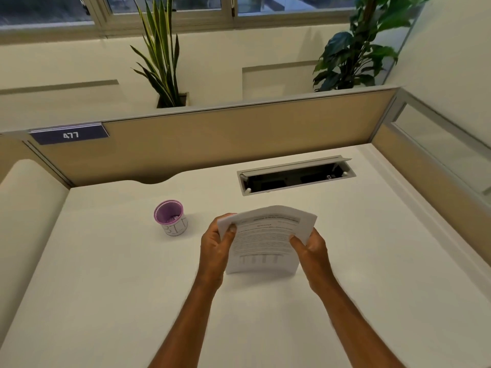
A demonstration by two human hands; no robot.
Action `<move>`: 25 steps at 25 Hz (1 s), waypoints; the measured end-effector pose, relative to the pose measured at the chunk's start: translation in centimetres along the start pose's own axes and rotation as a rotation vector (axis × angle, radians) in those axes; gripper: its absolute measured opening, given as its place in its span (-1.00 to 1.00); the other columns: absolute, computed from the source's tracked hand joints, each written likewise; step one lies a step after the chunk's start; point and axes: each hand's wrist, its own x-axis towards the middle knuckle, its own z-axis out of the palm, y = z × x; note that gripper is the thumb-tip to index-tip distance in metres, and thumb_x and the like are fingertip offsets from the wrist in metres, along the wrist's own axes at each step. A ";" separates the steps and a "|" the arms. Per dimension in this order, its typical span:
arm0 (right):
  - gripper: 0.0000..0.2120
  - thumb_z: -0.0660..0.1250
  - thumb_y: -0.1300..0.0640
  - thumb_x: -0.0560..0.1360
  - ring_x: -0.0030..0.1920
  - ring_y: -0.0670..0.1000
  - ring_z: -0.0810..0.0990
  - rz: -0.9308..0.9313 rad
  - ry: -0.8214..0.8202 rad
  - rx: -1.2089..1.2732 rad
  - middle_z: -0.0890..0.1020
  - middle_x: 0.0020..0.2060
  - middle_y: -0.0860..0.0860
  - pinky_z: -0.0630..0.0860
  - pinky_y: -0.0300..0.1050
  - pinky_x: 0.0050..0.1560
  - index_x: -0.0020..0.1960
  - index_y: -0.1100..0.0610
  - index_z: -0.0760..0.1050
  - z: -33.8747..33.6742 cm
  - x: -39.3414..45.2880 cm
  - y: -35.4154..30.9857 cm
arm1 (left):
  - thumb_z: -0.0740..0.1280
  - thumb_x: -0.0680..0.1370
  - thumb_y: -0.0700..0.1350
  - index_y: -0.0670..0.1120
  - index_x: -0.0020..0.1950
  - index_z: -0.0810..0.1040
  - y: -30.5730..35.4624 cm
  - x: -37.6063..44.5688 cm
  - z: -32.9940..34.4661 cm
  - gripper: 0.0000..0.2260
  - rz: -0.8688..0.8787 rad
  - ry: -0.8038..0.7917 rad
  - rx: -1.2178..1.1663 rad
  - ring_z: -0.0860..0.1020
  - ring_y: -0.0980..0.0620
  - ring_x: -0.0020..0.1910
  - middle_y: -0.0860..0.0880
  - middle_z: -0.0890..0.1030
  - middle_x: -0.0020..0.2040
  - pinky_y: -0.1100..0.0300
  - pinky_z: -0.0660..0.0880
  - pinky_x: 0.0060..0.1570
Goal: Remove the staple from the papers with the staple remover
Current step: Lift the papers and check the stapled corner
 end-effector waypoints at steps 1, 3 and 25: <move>-0.70 0.34 0.29 0.60 0.09 0.00 0.68 0.003 0.002 0.008 0.70 0.07 -0.01 0.64 -0.24 -0.12 0.23 -0.04 0.52 0.1 0.0 0.0 | 0.32 0.59 0.01 0.09 0.16 0.66 0.0 0.0 0.1 -0.81 -0.019 0.005 -0.003 0.68 0.02 0.03 0.00 0.74 0.03 0.20 0.63 -0.10; -0.71 0.34 0.28 0.60 0.05 -0.06 0.69 -0.001 0.006 0.036 0.71 0.05 -0.05 0.63 -0.26 -0.13 0.20 -0.07 0.54 0.1 0.0 0.0 | 0.29 0.60 0.03 0.08 0.14 0.68 0.0 0.1 0.1 -0.79 -0.040 0.026 -0.016 0.69 0.00 0.02 -0.02 0.75 0.01 0.19 0.63 -0.08; -0.88 0.37 0.18 0.60 0.00 -0.12 0.70 0.116 -0.017 -0.312 0.70 0.05 -0.07 0.62 -0.25 -0.10 0.13 0.05 0.54 -1.0 0.5 6.3 | 0.17 0.71 0.00 -0.06 0.10 0.59 -7.4 2.3 0.6 -0.77 -0.347 0.233 0.188 0.73 -0.13 -0.07 -0.10 0.73 -0.01 -0.09 0.70 -0.07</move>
